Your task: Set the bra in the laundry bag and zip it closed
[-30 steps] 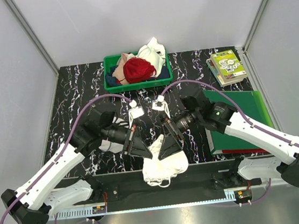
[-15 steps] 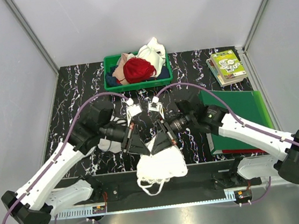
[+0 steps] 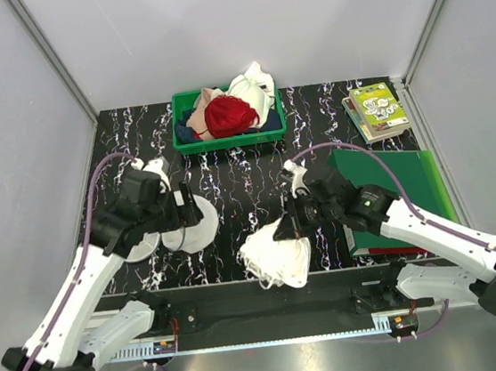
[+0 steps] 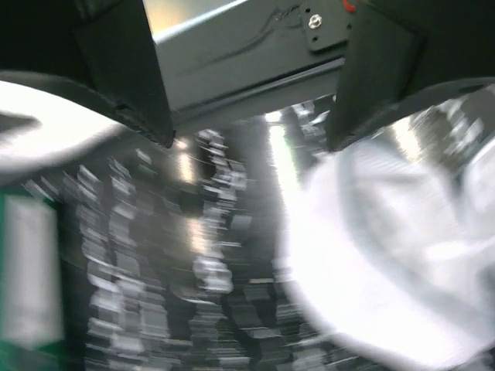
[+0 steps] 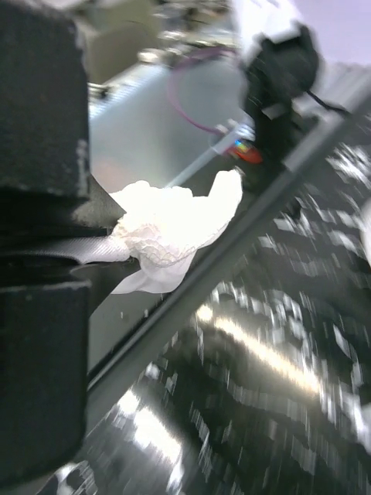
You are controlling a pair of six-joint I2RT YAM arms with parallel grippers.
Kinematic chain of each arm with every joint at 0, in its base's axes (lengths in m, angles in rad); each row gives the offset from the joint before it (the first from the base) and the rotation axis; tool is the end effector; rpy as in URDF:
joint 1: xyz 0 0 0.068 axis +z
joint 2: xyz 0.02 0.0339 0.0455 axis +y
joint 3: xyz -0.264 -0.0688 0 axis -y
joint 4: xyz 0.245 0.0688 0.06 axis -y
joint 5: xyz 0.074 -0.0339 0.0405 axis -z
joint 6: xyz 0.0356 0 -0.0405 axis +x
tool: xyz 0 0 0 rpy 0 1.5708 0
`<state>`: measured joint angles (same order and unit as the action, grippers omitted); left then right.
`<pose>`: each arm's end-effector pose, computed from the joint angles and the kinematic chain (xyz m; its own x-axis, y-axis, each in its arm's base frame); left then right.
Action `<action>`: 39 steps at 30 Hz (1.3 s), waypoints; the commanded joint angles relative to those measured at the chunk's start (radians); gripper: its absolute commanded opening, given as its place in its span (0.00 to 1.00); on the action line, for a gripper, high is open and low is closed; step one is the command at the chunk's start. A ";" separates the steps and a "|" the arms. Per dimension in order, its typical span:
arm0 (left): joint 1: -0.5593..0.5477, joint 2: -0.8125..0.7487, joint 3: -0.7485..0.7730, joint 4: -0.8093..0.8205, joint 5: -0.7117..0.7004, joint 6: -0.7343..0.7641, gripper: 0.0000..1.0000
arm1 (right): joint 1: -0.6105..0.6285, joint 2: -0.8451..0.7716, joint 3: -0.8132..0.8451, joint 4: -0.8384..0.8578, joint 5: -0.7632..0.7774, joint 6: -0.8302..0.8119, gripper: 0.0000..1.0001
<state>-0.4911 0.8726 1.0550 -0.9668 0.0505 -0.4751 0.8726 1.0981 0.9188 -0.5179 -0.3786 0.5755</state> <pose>0.1384 -0.0760 0.3418 -0.7838 -0.0989 -0.6131 0.1619 0.9206 -0.3555 0.1401 0.1874 0.2951 -0.8328 -0.2057 -0.5140 -0.5253 0.5867 0.6163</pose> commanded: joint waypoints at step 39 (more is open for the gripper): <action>-0.268 0.114 -0.190 0.217 0.011 -0.296 0.61 | -0.169 -0.078 0.153 -0.364 0.296 0.044 0.00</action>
<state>-0.8352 1.1061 0.9382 -0.6910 0.0990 -0.7414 0.7105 1.0172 0.9947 -0.8658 -0.1040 0.6445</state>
